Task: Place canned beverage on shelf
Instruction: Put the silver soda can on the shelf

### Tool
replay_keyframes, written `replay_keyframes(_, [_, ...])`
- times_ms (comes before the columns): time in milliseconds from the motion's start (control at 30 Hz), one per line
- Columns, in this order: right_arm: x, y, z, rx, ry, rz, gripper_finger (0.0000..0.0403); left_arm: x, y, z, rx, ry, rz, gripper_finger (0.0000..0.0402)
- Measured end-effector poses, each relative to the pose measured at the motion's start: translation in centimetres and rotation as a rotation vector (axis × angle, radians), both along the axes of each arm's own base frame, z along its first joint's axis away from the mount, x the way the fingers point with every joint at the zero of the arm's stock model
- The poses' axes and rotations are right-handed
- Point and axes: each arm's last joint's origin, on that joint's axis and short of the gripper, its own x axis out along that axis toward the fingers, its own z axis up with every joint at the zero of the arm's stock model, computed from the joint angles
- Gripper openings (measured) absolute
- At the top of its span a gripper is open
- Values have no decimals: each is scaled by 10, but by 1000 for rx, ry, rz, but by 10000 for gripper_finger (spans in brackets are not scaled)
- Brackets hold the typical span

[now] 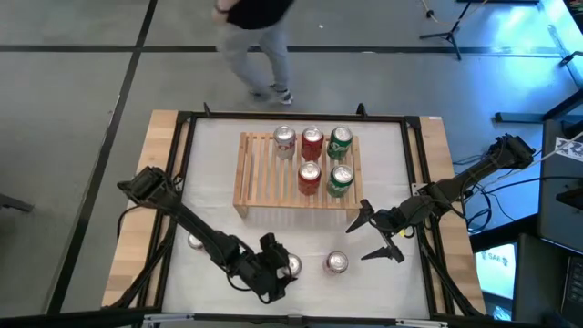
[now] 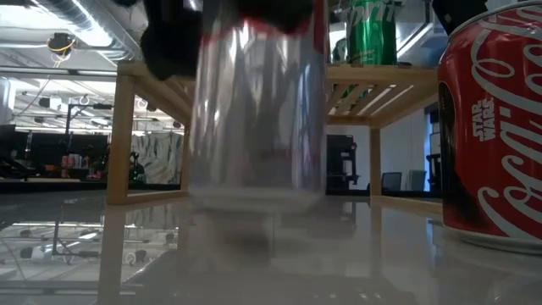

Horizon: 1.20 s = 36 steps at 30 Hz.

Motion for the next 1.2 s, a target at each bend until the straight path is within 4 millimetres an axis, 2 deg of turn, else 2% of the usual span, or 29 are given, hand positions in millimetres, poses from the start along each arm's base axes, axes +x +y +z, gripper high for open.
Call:
replay_keyframes(167, [0, 0, 0, 0, 1, 0, 392, 2, 7, 25, -20, 36, -29, 302])
replay_keyframes(433, [0, 0, 0, -1, 2, 1, 392, 0, 24, 86, 45, 17, -91, 302])
replay_keyframes(567, [0, 0, 0, -1, 2, 1, 392, -5, 39, 121, 72, -28, -103, 302])
replay_keyframes(733, [0, 0, 0, -1, 2, 1, 392, -17, 65, 152, 109, -56, -96, 302])
replay_keyframes(1000, [0, 0, 0, -1, 2, 1, 392, -31, 119, 180, 164, -53, -25, 302])
replay_keyframes(1200, [0, 0, 0, -1, 2, 1, 392, -24, 162, 183, 168, -22, -20, 302])
